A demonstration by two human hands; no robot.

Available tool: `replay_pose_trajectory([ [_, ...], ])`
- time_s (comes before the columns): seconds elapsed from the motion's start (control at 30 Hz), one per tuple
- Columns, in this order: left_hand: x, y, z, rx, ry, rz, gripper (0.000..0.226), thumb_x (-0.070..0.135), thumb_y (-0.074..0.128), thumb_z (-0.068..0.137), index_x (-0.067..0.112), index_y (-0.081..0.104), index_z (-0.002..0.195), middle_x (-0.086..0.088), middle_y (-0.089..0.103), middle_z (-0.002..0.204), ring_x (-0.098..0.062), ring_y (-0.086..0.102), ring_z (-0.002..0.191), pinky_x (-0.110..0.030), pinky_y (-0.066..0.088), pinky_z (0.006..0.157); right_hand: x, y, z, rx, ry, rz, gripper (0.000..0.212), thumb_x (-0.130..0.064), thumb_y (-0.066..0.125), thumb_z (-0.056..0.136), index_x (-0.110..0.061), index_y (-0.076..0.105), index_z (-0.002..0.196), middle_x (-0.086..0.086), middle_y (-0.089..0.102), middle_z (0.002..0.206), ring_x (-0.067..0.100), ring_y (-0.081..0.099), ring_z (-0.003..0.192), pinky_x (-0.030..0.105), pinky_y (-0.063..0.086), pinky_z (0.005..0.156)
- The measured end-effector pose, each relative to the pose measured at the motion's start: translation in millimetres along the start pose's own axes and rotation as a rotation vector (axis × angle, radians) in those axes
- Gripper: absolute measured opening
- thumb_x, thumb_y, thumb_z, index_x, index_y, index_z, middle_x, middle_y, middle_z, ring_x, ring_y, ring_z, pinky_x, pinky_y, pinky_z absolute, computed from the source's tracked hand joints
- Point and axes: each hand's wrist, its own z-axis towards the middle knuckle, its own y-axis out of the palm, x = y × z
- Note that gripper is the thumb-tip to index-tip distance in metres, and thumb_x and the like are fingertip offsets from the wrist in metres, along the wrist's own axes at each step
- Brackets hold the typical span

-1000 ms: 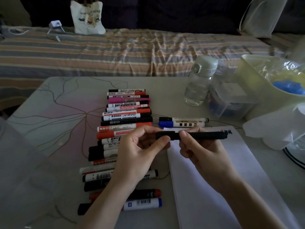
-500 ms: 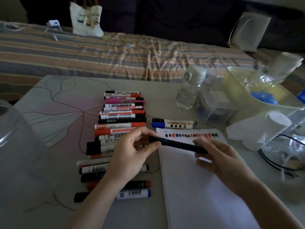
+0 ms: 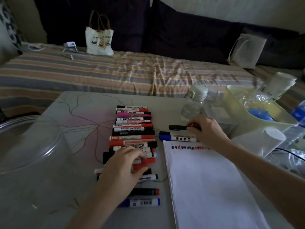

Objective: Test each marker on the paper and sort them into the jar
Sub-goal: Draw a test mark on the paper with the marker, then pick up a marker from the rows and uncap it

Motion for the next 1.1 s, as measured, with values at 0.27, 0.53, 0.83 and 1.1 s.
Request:
replay_pose_trajectory([
  [0.27,9.9,-20.3,-19.9,-0.477,-0.008,0.077,0.050,0.061,0.079,0.062,0.035,0.065,0.102,0.025,0.053,0.098,0.006,0.045,0.093,-0.011,0.037,0.079,10.7,33.7,24.3,-0.109,0.070,-0.090,0.009,-0.022,0.063,0.093,-0.022,0.069,0.100,0.002,0.068,0.098,0.016,0.061,0.086,0.033,0.054,0.080],
  [0.53,8.3,-33.4,-36.0,-0.415,0.028,0.199,0.030,0.037,0.074,0.079,0.034,0.064,0.108,0.022,0.055,0.107,0.004,0.046,0.099,-0.010,0.035,0.083,-16.8,4.5,-12.1,-0.075,0.015,-0.033,0.027,-0.012,0.051,0.097,-0.019,0.070,0.114,0.000,0.067,0.114,0.014,0.060,0.102,0.026,0.047,0.090],
  [0.83,-3.4,-10.8,-53.5,-0.228,0.175,0.340,0.016,0.027,0.067,0.084,0.026,0.070,0.100,0.009,0.055,0.106,-0.012,0.055,0.101,-0.031,0.053,0.075,-117.8,12.7,-136.3,-0.287,-0.149,0.139,0.026,-0.033,0.062,0.093,-0.025,0.064,0.118,-0.011,0.065,0.113,0.001,0.058,0.098,0.018,0.048,0.090],
  [1.1,16.0,-6.3,-64.3,-0.069,0.249,0.395,0.037,0.002,0.069,0.071,0.025,0.065,0.099,0.009,0.062,0.101,-0.017,0.060,0.098,-0.033,0.046,0.080,-114.5,34.8,-162.1,-0.178,-0.207,0.010,0.031,-0.051,0.054,0.092,-0.031,0.063,0.114,-0.011,0.061,0.113,0.011,0.057,0.103,0.033,0.042,0.093],
])
